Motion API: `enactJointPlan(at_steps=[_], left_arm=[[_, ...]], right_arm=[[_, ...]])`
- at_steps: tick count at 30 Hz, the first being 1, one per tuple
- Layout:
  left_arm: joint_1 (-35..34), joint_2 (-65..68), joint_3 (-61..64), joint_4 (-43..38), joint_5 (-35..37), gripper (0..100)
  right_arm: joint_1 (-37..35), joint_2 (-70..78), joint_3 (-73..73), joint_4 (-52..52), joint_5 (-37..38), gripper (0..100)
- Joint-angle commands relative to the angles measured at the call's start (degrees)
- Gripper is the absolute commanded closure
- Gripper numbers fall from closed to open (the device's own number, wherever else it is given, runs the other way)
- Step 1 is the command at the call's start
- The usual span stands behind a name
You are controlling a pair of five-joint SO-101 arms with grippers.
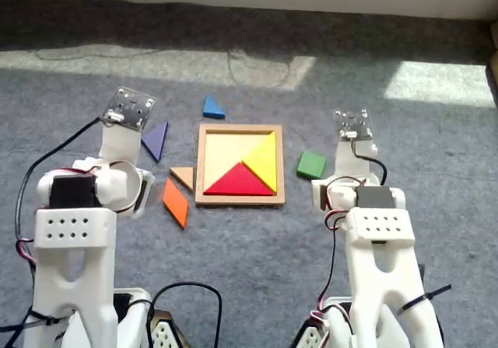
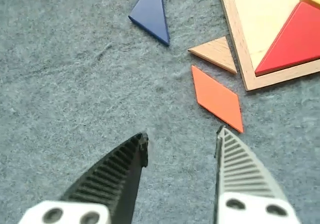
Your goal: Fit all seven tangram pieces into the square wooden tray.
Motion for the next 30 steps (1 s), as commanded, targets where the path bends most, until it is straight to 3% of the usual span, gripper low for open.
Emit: enactJointPlan(at_steps=[1, 4, 9, 17, 25, 30], left_arm=[[1.27, 0.57, -1.98, -0.09, 3.96, 77], [1.1, 0.57, -0.66, -0.09, 6.86, 77], [0.31, 0.57, 3.82, -3.16, 7.21, 78], [-9.98, 0.57, 15.69, -18.73, 7.03, 77], [-10.24, 0.57, 26.68, -32.7, 6.95, 77], [-10.07, 0.84, 27.21, -33.23, 6.95, 77]], right_arm=[[0.13, 5.14, -6.29, -1.27, -6.77, 82.4], [-1.8, 12.79, -14.64, 2.42, -11.69, 75.2], [-6.2, 27.47, -30.99, 7.87, -18.2, 74.8], [-9.27, 46.73, -47.96, 8.22, -19.34, 74.8], [-8.31, 58.33, -57.36, 8.4, -23.91, 74.9], [-6.99, 61.05, -60.88, 12.53, -24.18, 74.9]])
